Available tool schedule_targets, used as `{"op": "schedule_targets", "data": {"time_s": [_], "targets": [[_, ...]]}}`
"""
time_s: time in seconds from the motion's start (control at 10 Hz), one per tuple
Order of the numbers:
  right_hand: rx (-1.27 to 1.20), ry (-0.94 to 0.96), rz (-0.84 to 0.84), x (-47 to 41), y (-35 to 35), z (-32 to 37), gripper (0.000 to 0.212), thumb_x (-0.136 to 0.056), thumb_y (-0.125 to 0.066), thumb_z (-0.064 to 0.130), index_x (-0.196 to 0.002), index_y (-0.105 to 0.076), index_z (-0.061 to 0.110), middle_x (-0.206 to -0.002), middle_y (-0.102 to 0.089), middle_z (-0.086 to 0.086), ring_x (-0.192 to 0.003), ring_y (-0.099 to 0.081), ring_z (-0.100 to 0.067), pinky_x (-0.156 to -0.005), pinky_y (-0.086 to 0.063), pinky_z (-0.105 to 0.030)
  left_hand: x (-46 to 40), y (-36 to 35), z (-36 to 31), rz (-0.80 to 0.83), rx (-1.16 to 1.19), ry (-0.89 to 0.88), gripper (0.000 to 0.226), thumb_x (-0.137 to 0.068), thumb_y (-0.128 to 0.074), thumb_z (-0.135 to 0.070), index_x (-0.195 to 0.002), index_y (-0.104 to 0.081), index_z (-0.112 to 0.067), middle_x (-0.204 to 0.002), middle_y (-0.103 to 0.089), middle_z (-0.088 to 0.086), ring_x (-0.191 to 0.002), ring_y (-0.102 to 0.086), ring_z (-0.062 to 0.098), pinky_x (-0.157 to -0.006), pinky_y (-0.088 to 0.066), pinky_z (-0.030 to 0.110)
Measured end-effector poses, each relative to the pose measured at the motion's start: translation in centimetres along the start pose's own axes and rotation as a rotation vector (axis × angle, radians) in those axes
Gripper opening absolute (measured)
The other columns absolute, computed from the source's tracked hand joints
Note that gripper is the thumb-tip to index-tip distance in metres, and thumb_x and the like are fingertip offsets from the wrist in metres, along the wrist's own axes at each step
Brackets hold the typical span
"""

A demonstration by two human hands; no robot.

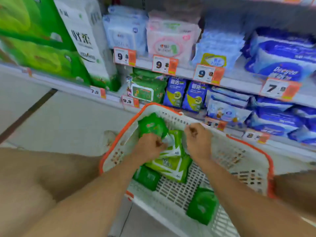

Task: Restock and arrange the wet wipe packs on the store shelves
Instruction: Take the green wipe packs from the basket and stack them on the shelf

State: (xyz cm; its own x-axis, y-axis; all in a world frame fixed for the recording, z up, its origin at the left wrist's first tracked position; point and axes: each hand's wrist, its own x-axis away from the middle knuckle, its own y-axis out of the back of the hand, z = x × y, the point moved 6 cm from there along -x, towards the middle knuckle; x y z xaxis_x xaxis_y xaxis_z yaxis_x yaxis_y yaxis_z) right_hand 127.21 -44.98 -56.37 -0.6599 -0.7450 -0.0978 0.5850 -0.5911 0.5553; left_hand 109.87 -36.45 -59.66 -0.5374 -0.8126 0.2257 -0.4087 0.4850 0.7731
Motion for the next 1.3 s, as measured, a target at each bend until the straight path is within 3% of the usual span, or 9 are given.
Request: {"op": "schedule_targets", "data": {"time_s": [0.1,0.2,0.4,0.6,0.7,0.8,0.9,1.1,1.3], "targets": [[-0.102,-0.638,0.306,6.0,-3.9,-12.5,0.063,-0.071,-0.085,0.049,-0.113,-0.062,0.008,-0.105,-0.068,-0.005,-0.095,-0.068,-0.026,-0.075,-0.053,-0.034,2.8,-3.4,4.8,0.3,-0.08,0.275,0.044,-0.081,-0.073,-0.049,-0.079,-0.071,-0.005,-0.074,-0.067,0.015,-0.072,-0.066,0.03,-0.069,-0.054,0.036],[-0.386,-1.001,0.418,5.8,-5.4,-14.0,0.093,-0.061,-0.085,0.064,-0.131,-0.048,0.017,-0.122,-0.06,-0.006,-0.109,-0.06,-0.03,-0.091,-0.054,-0.05,2.0,-4.4,8.2,0.5,-0.232,0.388,0.084,-0.065,-0.076,-0.065,-0.133,-0.057,-0.018,-0.129,-0.062,0.006,-0.11,-0.062,0.024,-0.096,-0.052,0.036],[-0.511,-1.197,0.514,6.8,-6.8,-12.6,0.051,-0.089,-0.057,0.063,-0.105,-0.063,0.015,-0.11,-0.062,-0.012,-0.1,-0.061,-0.029,-0.085,-0.053,-0.044,3.2,-7.7,9.6,0.513,0.156,0.66,0.078,-0.097,-0.041,-0.062,-0.152,-0.031,-0.008,-0.157,-0.032,0.015,-0.139,-0.038,0.031,-0.113,-0.034,0.04],[-0.686,-1.245,0.478,8.2,-8.6,-13.8,0.042,-0.079,-0.069,0.062,-0.075,-0.071,0.02,-0.069,-0.069,0.001,-0.054,-0.061,-0.012,-0.063,-0.049,-0.025,1.8,-11.0,7.0,0.388,0.359,0.713,0.052,-0.106,-0.03,-0.037,-0.141,-0.046,-0.002,-0.147,-0.046,0.017,-0.132,-0.047,0.031,-0.111,-0.038,0.039],[-0.505,-1.238,0.476,8.6,-7.1,-14.4,0.054,-0.074,-0.069,0.073,-0.081,-0.071,0.02,-0.08,-0.07,0.0,-0.067,-0.061,-0.013,-0.065,-0.047,-0.026,1.7,-10.9,5.9,0.344,0.447,0.721,0.045,-0.106,-0.037,-0.029,-0.14,-0.048,-0.001,-0.144,-0.049,0.018,-0.13,-0.051,0.032,-0.108,-0.043,0.039],[-0.481,-1.245,0.49,8.7,-6.1,-14.2,0.065,-0.071,-0.068,0.075,-0.106,-0.07,0.02,-0.109,-0.067,-0.006,-0.101,-0.062,-0.024,-0.099,-0.048,-0.041,2.0,-10.7,5.0,0.34,0.525,0.733,0.047,-0.104,-0.041,-0.029,-0.141,-0.047,-0.001,-0.145,-0.049,0.016,-0.13,-0.051,0.03,-0.107,-0.045,0.038],[-0.453,-1.187,0.524,8.1,-4.7,-13.3,0.054,-0.079,-0.063,0.071,-0.098,-0.071,0.022,-0.1,-0.071,-0.007,-0.096,-0.065,-0.025,-0.099,-0.048,-0.046,3.4,-11.8,3.5,0.415,0.569,0.737,0.05,-0.105,-0.039,-0.034,-0.152,-0.031,-0.018,-0.151,-0.036,0.006,-0.135,-0.037,0.026,-0.11,-0.03,0.037],[-0.302,-1.22,0.535,8.4,1.0,-15.1,0.057,-0.071,-0.081,0.057,-0.104,-0.071,0.012,-0.087,-0.077,-0.012,-0.074,-0.074,-0.026,-0.061,-0.06,-0.034,5.1,-13.6,1.1,0.446,0.66,0.783,0.039,-0.102,-0.046,-0.027,-0.138,-0.046,-0.012,-0.143,-0.045,0.006,-0.129,-0.046,0.028,-0.103,-0.035,0.029],[-0.068,-1.077,0.68,7.1,6.3,-14.3,0.045,-0.07,-0.086,0.026,-0.108,-0.07,0.006,-0.092,-0.076,-0.018,-0.082,-0.072,-0.034,-0.087,-0.057,-0.053,9.0,-18.1,-4.3,0.695,0.748,0.783,0.035,-0.099,-0.052,-0.033,-0.128,-0.054,-0.013,-0.124,-0.063,0.01,-0.105,-0.06,0.021,-0.085,-0.048,0.031]]}}
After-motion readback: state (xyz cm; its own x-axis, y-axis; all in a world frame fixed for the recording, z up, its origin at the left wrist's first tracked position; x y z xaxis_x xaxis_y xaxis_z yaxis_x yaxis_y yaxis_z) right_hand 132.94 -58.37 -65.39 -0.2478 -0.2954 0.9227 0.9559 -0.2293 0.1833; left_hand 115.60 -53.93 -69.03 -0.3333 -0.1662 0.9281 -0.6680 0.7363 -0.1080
